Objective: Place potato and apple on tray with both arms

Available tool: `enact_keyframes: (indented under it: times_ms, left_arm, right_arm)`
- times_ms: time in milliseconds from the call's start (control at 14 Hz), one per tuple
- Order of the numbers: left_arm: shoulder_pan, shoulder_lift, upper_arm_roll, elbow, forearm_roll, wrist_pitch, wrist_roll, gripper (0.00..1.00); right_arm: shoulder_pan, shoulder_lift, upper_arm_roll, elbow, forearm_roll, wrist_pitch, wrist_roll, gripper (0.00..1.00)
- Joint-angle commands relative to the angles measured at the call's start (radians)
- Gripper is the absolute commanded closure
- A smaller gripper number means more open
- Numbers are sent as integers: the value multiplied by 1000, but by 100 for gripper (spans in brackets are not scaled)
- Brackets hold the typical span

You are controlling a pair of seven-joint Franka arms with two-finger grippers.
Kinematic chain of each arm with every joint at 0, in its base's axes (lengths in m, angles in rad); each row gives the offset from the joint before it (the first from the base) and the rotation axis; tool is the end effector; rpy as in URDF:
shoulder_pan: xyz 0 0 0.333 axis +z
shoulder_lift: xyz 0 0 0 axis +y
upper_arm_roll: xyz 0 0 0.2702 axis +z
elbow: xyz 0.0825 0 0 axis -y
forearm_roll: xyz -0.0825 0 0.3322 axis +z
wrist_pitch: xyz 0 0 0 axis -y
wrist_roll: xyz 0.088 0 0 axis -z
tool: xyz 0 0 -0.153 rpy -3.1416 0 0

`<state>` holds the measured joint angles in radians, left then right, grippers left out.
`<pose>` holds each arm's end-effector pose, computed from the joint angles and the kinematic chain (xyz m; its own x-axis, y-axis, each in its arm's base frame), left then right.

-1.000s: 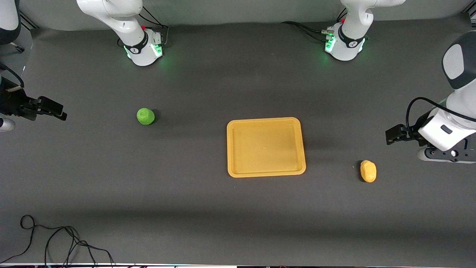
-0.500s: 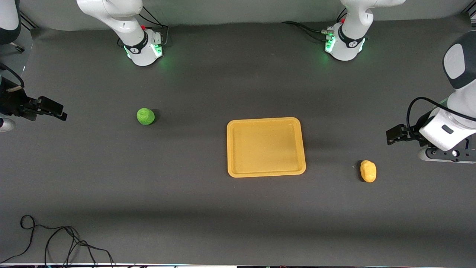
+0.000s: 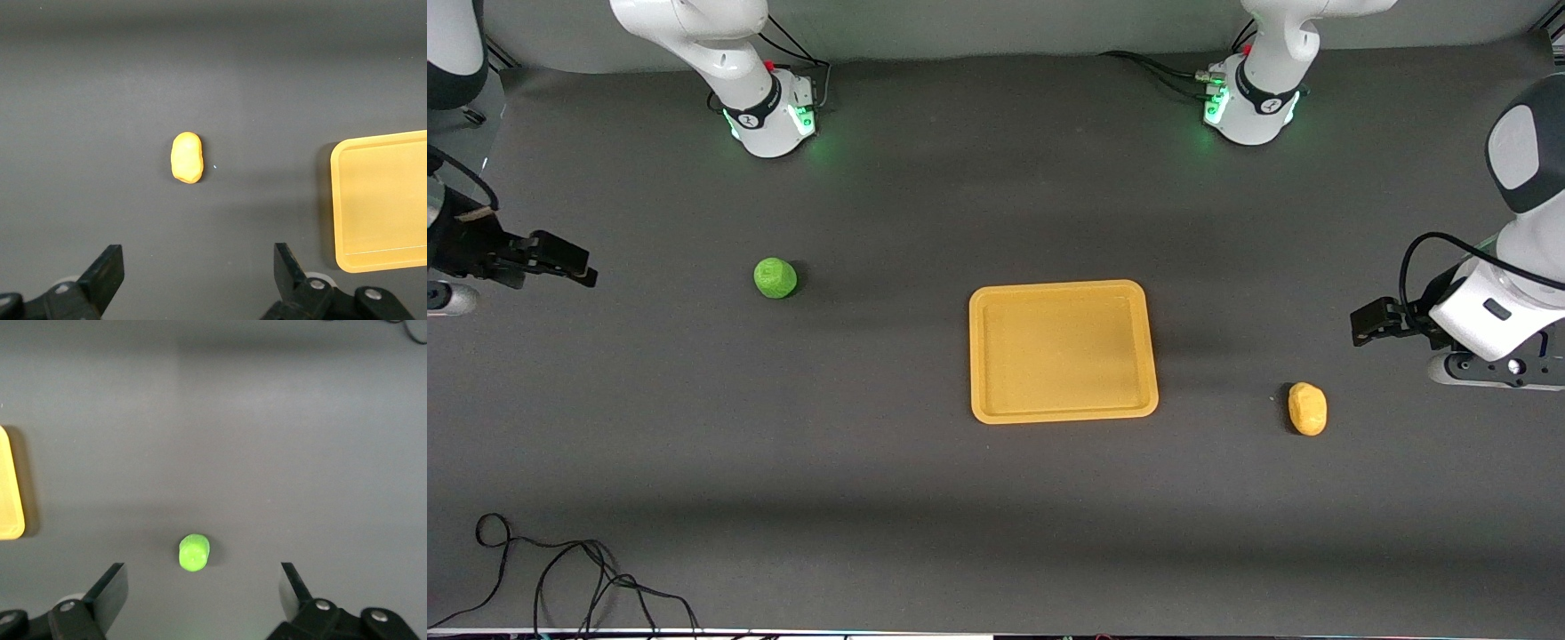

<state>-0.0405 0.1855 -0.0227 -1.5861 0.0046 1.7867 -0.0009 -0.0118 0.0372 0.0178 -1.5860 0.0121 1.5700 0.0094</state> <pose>0.5622 -0.0343 0.4463 0.9979 -0.0628 0.0151 -0.0628 -0.9980 -0.0003 0.5083 0.0048 0.5075 0.9986 -0.0034 -0.0533 -0.0040 -0.9999 -0.0122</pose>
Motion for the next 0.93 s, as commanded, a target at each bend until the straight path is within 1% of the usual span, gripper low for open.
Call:
enact_keyframes:
  times_ms: [0, 71, 143, 286, 357, 500, 571, 714, 857]
  left_arm:
    - [4, 6, 6, 2, 12, 5, -1, 0]
    - [10, 6, 7, -36, 12, 40, -1, 0]
    - [11, 3, 7, -104, 14, 113, -1, 0]
    - [10, 12, 7, -197, 14, 225, -2, 0]
    - [10, 44, 7, -218, 12, 247, -2, 0]
    - [7, 162, 7, -233, 14, 288, -1, 0]
    - [8, 222, 6, -233, 14, 339, 2, 0]
    - [13, 323, 7, -233, 14, 487, 7, 0]
    - [33, 394, 9, -224, 38, 610, 24, 0]
  right_arm:
    - [27, -31, -4, -49, 5, 2, 9, 0]
    - [30, -49, -4, -78, 5, 7, 14, 0]
    - [53, -77, -4, -121, 6, 25, 24, 0]
    - [72, -169, -7, -259, 6, 97, 56, 0]
    - [73, -225, -5, -338, 8, 137, 61, 0]
    - [107, -333, -7, -483, 21, 191, 63, 0]
    - [115, -383, -7, -547, 22, 212, 81, 0]
    - [119, -474, -2, -659, 23, 240, 98, 0]
    - [163, -534, -12, -730, 31, 242, 100, 0]
